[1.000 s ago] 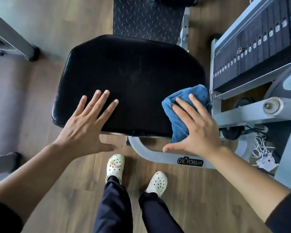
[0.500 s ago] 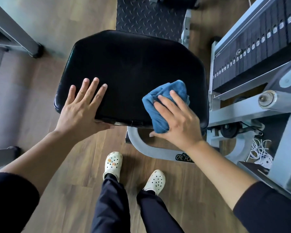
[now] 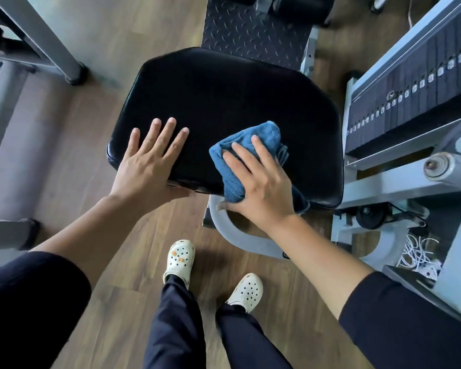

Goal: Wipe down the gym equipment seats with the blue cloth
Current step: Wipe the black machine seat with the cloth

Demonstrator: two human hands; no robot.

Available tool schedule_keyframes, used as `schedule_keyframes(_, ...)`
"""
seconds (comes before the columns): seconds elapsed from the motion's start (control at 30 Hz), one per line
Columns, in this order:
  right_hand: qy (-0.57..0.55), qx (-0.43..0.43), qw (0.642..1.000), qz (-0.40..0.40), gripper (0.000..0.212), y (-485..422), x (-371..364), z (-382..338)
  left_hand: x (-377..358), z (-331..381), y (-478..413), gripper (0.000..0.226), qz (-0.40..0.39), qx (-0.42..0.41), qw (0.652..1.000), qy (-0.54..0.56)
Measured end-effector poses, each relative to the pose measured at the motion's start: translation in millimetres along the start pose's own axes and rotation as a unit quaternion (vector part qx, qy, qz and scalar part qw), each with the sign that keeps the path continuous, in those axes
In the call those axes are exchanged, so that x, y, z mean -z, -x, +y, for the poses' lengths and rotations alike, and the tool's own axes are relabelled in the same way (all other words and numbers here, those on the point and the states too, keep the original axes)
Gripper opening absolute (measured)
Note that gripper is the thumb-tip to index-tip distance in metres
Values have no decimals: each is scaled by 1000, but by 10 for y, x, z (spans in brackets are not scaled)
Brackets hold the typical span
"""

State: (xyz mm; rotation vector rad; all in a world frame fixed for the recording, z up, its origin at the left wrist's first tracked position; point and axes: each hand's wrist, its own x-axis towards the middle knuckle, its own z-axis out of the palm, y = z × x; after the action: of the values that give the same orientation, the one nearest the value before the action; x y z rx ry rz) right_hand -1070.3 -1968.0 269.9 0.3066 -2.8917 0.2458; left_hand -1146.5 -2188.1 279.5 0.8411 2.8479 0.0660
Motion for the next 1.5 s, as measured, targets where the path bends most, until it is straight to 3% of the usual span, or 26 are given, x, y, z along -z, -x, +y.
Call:
schedule_keyframes(0.17, -2, 8, 1000, 16, 79, 239, 126, 313, 6, -39, 21, 114, -6, -4, 1000, 8)
schedule_keyframes(0.33, -21, -79, 997, -6, 91, 529, 320, 762, 48, 51, 33, 103, 0, 24, 999, 40)
schedule_keyframes(0.47, -24, -138, 990, 12, 71, 228, 204, 630, 68, 95, -44, 76, 23, 65, 995, 73)
schedule_keyframes(0.57, -28, -182, 983, 10, 63, -196, 41, 413, 54, 86, -164, 69, 28, 76, 995, 52)
schedule_keyframes(0.8, -57, -143, 988, 7, 52, -318, -78, -6, 76, -116, -548, 67, -21, 117, 991, 65)
schedule_keyframes(0.93, -23, -260, 963, 62, 51, -259, -47, 394, 123, -227, -686, 69, -31, 113, 991, 63)
schedule_keyframes(1.07, -20, -329, 943, 50, 56, -606, -163, 537, 123, -269, -784, 70, -24, 105, 992, 62)
schedule_keyframes(1.33, -44, -224, 973, 28, 54, -887, -304, 137, 125, -376, -977, 68, -25, 91, 993, 67)
schedule_keyframes(1.5, -36, -270, 960, 56, 52, -844, -279, 313, 82, -434, -1140, 68, -7, 74, 996, 53)
